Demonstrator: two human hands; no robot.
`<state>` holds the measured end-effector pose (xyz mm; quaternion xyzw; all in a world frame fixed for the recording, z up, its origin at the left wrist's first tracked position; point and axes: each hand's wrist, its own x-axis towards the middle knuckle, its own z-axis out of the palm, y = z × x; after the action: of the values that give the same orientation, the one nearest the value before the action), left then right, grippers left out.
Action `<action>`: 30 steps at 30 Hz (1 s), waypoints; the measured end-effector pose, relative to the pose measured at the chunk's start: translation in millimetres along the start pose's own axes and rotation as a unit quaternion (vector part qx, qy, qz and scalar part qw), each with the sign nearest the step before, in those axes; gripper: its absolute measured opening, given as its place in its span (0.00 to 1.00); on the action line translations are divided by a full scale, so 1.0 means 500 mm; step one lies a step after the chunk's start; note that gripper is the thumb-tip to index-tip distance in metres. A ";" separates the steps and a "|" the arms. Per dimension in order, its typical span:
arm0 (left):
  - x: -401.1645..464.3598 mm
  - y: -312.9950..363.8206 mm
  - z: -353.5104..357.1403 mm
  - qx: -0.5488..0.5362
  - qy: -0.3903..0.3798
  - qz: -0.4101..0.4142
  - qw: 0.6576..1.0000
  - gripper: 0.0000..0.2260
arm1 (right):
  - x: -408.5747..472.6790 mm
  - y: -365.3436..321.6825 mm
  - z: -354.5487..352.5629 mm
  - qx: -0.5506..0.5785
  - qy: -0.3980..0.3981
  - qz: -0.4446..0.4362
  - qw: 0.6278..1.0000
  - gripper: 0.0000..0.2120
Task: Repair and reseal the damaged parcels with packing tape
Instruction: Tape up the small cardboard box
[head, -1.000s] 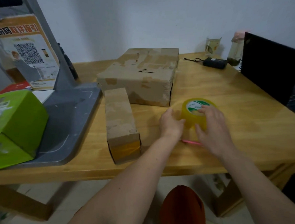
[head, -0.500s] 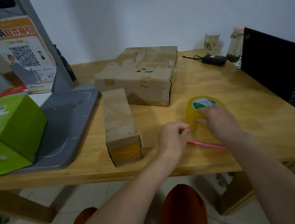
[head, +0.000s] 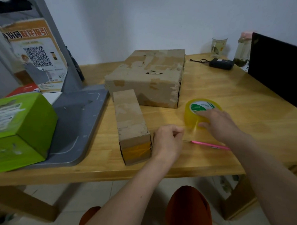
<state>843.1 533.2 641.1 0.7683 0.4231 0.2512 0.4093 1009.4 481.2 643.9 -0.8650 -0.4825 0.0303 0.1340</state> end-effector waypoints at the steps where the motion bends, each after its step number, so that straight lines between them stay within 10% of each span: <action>1: 0.001 -0.001 -0.004 0.000 0.001 0.000 1.000 0.07 | 0.003 -0.003 0.003 0.004 -0.002 0.007 1.000 0.24; 8: 0.007 -0.019 -0.011 0.001 0.009 -0.038 0.999 0.12 | -0.064 -0.022 0.014 0.003 0.155 -0.031 0.987 0.18; 18: 0.007 -0.025 0.002 0.003 0.002 -0.049 0.999 0.14 | -0.141 -0.034 0.010 0.021 -0.035 -0.016 0.999 0.08; 22: 0.006 -0.021 -0.004 -0.004 -0.004 -0.049 0.999 0.14 | -0.150 -0.023 0.004 0.203 0.026 -0.006 0.979 0.05; 30: -0.001 -0.015 -0.013 -0.010 -0.017 -0.046 0.999 0.13 | -0.131 -0.049 0.027 0.062 0.106 0.022 0.992 0.08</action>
<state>834.6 538.1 638.2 0.7483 0.4485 0.2231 0.4349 952.0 441.0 632.5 -0.8636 -0.4441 -0.0286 0.2368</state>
